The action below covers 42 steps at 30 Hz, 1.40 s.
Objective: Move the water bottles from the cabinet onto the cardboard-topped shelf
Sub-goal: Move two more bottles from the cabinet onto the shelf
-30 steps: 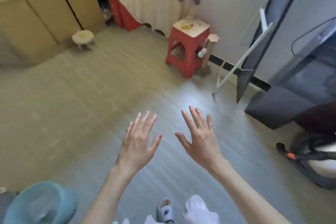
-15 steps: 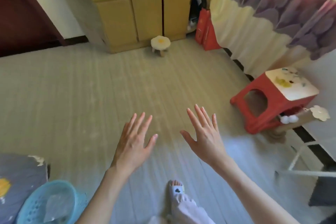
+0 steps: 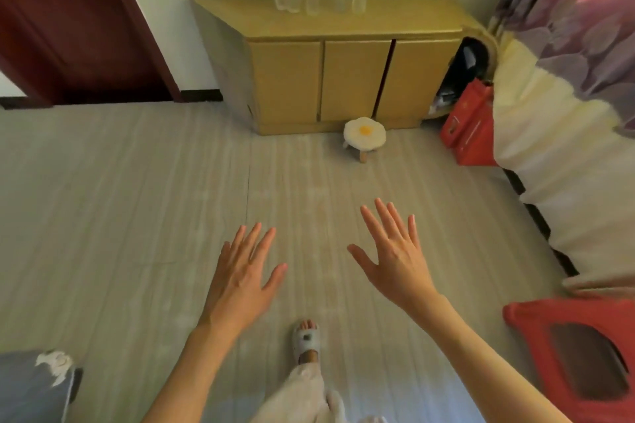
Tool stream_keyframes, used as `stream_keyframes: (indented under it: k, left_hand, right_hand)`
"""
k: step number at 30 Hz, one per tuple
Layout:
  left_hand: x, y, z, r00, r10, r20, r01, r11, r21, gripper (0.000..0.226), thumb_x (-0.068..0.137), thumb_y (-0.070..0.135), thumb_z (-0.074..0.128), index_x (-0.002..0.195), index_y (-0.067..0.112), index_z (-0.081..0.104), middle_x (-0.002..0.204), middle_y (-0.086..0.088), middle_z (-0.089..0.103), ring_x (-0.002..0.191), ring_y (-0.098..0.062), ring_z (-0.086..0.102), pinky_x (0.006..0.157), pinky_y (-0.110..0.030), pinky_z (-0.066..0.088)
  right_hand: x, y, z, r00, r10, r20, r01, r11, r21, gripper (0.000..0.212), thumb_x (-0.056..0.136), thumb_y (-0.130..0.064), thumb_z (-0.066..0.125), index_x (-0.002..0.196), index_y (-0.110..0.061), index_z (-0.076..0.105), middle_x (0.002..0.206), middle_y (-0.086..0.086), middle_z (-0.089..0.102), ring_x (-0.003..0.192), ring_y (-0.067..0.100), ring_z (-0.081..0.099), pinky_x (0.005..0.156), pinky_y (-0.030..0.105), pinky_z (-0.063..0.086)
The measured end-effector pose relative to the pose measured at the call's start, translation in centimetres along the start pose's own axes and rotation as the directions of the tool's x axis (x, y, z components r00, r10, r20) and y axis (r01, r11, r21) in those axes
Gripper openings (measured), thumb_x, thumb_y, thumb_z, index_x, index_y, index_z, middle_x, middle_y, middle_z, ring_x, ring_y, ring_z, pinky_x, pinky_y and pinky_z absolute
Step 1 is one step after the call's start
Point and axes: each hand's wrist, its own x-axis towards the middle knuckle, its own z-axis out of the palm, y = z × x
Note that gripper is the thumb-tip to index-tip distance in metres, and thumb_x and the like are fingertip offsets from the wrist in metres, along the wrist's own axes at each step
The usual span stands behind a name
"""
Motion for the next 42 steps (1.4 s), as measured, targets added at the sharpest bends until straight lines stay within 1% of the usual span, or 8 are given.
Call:
stream_keyframes:
  k: [6, 10, 14, 20, 26, 33, 38, 42]
  left_hand:
    - [19.4, -1.7, -3.8, 0.997, 0.040, -0.061, -0.041, 0.999, -0.002, 0.067, 0.086, 0.055, 0.026, 0.140, 0.017, 0.031, 0.148, -0.010, 0.032, 0.138, -0.027, 0.021, 0.110, -0.048, 0.022]
    - [29.7, -1.6, -4.2, 0.997, 0.076, -0.025, -0.076, 0.997, 0.006, 0.072, 0.089, 0.061, 0.015, 0.139, 0.014, 0.033, 0.146, -0.013, 0.035, 0.136, -0.030, 0.025, 0.108, -0.050, 0.027]
    - [38.8, -2.5, -2.3, 0.999, 0.033, 0.015, -0.033, 0.999, 0.001, 0.074, 0.088, 0.063, 0.010, 0.139, 0.015, 0.034, 0.145, -0.011, 0.036, 0.136, -0.030, 0.027, 0.107, -0.047, 0.025]
    - [54.9, -3.4, -2.8, 0.998, -0.024, -0.050, 0.022, 1.000, -0.022, 0.075, 0.081, 0.061, 0.014, 0.143, 0.020, 0.023, 0.152, -0.006, 0.020, 0.141, -0.021, 0.009, 0.112, -0.039, 0.009]
    - [68.8, -4.6, -6.2, 0.988, -0.018, -0.155, 0.017, 1.000, -0.008, 0.072, 0.088, 0.061, 0.013, 0.140, 0.014, 0.032, 0.148, -0.010, 0.029, 0.138, -0.021, 0.012, 0.109, -0.040, 0.013]
    - [82.3, -10.0, -5.1, 1.000, 0.003, -0.015, -0.003, 0.999, 0.038, 0.066, 0.091, 0.057, 0.019, 0.138, 0.014, 0.035, 0.146, -0.011, 0.034, 0.137, -0.025, 0.021, 0.108, -0.042, 0.020]
    - [93.6, -14.5, -6.6, 0.999, 0.039, 0.024, -0.040, 0.998, 0.046, 0.070, 0.089, 0.061, 0.015, 0.135, 0.013, 0.039, 0.142, -0.014, 0.040, 0.132, -0.033, 0.034, 0.104, -0.050, 0.030]
    - [101.6, -16.6, -8.6, 0.998, 0.058, 0.006, -0.058, 0.998, 0.019, 0.066, 0.087, 0.054, 0.028, 0.141, 0.015, 0.029, 0.150, -0.010, 0.026, 0.139, -0.028, 0.020, 0.112, -0.046, 0.020]
  right_hand:
    - [17.8, 2.2, -2.8, 0.998, 0.041, -0.057, -0.040, 0.999, 0.018, 0.068, 0.090, -0.053, 0.038, 0.146, -0.026, 0.011, 0.156, 0.004, 0.008, 0.144, 0.022, 0.000, 0.113, 0.040, -0.010]
    - [27.2, 5.0, -3.0, 0.996, 0.040, -0.074, -0.039, 0.999, 0.021, 0.067, 0.089, -0.050, 0.042, 0.146, -0.022, 0.017, 0.155, 0.008, 0.016, 0.144, 0.022, 0.004, 0.113, 0.041, -0.007]
    - [37.2, 8.4, -1.9, 0.999, 0.022, -0.036, -0.021, 1.000, 0.019, 0.067, 0.090, -0.049, 0.043, 0.146, -0.022, 0.019, 0.155, 0.007, 0.015, 0.143, 0.020, 0.001, 0.112, 0.039, -0.009]
    - [54.2, 12.7, -2.3, 0.999, -0.034, -0.027, 0.035, 0.999, 0.025, 0.064, 0.091, -0.048, 0.043, 0.145, -0.021, 0.022, 0.155, 0.008, 0.017, 0.144, 0.025, 0.007, 0.112, 0.039, -0.008]
    - [68.7, 14.3, -3.8, 0.996, -0.083, -0.015, 0.084, 0.996, 0.022, 0.066, 0.091, -0.047, 0.046, 0.145, -0.017, 0.022, 0.154, 0.009, 0.018, 0.143, 0.026, 0.008, 0.113, 0.044, -0.002]
    - [82.4, 15.3, -0.4, 0.998, -0.060, 0.011, 0.060, 0.998, 0.002, 0.071, 0.084, -0.058, 0.023, 0.144, -0.020, 0.025, 0.154, 0.009, 0.019, 0.143, 0.026, 0.010, 0.113, 0.044, -0.001]
    - [92.6, 14.5, 0.9, 1.000, 0.023, 0.021, -0.024, 0.999, 0.032, 0.064, 0.091, -0.050, 0.039, 0.145, -0.022, 0.020, 0.156, 0.007, 0.011, 0.144, 0.024, 0.003, 0.115, 0.041, -0.005]
    - [99.4, 14.2, 1.1, 0.997, 0.076, 0.021, -0.077, 0.995, 0.062, 0.065, 0.092, -0.047, 0.042, 0.146, -0.022, 0.016, 0.156, 0.005, 0.011, 0.144, 0.022, 0.002, 0.116, 0.040, -0.002]
